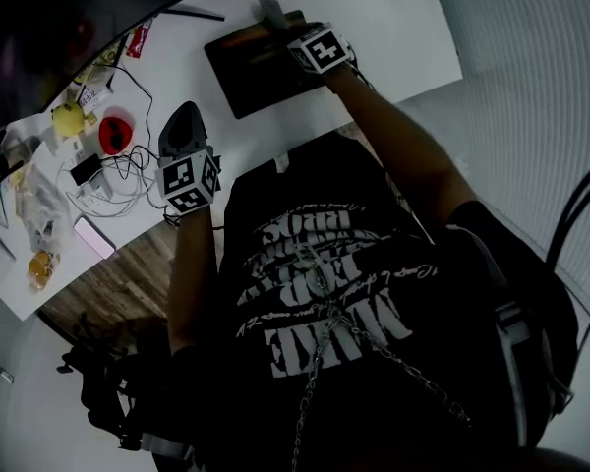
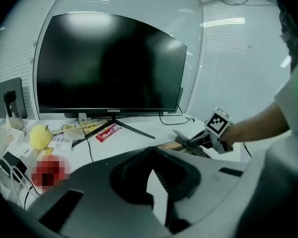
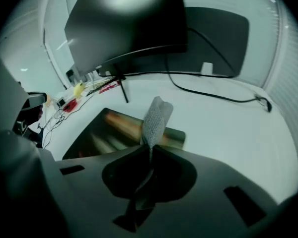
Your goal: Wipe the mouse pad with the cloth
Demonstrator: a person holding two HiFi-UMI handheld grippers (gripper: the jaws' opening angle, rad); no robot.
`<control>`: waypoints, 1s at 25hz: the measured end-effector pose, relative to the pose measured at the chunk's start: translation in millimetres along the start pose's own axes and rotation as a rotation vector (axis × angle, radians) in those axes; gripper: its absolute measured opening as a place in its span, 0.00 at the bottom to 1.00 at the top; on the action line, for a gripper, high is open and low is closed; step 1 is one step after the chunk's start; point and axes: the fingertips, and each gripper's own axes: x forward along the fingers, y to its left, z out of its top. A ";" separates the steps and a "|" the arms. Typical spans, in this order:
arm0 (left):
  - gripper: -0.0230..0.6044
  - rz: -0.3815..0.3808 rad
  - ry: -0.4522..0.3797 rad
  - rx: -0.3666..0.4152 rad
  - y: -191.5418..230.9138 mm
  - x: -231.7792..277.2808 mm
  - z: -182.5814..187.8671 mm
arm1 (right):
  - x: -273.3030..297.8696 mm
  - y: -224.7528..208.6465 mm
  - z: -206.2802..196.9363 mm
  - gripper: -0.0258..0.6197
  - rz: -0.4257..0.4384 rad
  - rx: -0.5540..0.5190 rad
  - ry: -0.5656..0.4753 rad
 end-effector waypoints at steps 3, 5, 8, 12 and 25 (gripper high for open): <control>0.04 -0.017 -0.004 -0.002 2.4 0.2 2.6 | -20.7 -43.0 -19.0 0.07 -0.083 0.073 0.005; 0.04 -0.021 -0.018 -0.016 4.4 -2.5 6.8 | -26.1 -40.9 -21.3 0.07 -0.058 0.123 -0.012; 0.04 -0.012 -0.035 -0.016 10.6 -14.4 13.7 | -43.8 26.8 0.2 0.07 0.156 0.186 -0.097; 0.04 0.017 -0.046 -0.011 28.1 -31.8 15.6 | -40.5 136.8 14.7 0.07 0.342 0.103 -0.088; 0.04 0.009 -0.015 -0.011 36.7 -46.9 -4.9 | -25.5 52.8 -78.7 0.07 0.063 0.163 0.149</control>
